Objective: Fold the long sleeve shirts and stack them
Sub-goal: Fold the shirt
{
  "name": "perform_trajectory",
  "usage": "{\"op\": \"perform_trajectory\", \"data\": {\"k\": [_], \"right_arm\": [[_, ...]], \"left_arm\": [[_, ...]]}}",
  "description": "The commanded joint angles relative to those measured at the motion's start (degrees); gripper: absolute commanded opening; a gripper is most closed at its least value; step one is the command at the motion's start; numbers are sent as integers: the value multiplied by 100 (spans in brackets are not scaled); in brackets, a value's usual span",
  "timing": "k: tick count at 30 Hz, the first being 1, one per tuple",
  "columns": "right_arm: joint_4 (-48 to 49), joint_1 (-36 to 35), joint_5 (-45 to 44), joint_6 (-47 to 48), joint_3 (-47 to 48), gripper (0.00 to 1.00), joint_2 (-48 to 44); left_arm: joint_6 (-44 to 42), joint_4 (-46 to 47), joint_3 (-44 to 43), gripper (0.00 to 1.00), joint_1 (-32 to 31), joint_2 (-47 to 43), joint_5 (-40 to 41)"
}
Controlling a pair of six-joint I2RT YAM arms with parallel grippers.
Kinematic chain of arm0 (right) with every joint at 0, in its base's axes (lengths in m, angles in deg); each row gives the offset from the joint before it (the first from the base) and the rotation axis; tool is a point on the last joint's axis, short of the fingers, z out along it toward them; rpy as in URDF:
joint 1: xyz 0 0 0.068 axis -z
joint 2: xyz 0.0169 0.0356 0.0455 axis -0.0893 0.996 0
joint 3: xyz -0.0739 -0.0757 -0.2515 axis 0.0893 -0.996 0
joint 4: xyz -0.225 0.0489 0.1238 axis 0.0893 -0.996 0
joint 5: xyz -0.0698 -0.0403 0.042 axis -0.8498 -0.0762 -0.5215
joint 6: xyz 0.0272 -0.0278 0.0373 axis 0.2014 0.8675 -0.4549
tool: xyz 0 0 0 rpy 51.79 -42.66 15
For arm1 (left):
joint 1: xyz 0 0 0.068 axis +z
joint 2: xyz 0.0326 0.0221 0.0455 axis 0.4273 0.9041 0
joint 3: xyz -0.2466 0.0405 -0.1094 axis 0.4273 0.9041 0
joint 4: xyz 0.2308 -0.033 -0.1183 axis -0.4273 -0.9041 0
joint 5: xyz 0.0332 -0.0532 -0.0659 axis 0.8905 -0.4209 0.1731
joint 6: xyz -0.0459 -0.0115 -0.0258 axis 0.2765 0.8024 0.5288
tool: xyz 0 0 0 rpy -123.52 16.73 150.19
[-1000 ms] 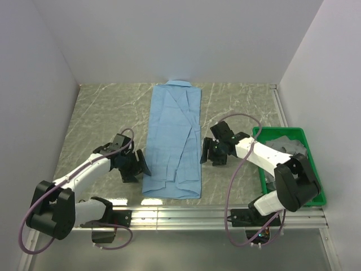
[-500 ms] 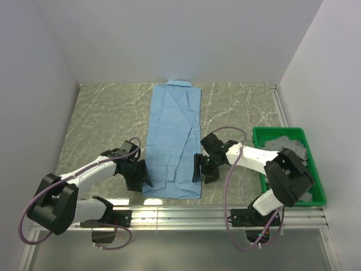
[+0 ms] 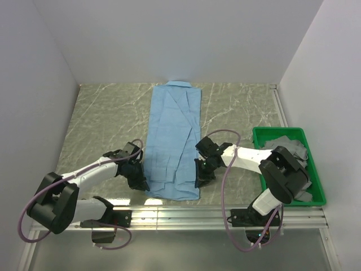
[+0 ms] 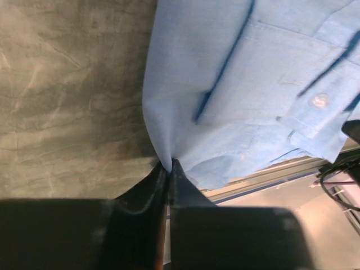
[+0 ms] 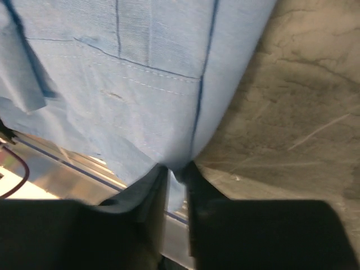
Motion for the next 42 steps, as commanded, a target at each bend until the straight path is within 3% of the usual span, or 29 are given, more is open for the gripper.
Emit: {"op": "perform_trajectory", "data": {"k": [1, 4, 10, 16, 27, 37, 42], "right_arm": [[-103, -54, -125, 108, 73, 10, -37], [-323, -54, -266, 222, 152, 0, -195], [-815, -2, -336, 468, 318, 0, -617], [-1088, 534, -319, 740, 916, 0, -741], [-1018, 1598, -134, 1066, 2357, 0, 182], [-912, 1791, -581, 961, 4035, 0, 1535], [-746, 1959, -714, 899, 4326, 0, 2071]], "left_arm": [[104, 16, -65, 2, -34, -299, -26], [148, -151, -179, 0, -34, -519, -35], [140, -590, -566, 0, -34, -844, -184], [-36, -591, -1506, 1, 62, -494, 211], [-476, 191, -3060, 1, 1178, 939, 211], [-669, 613, -4670, 1, 1451, 2801, 386], [-731, 710, -5206, 3, 1451, 3426, 615]]}}
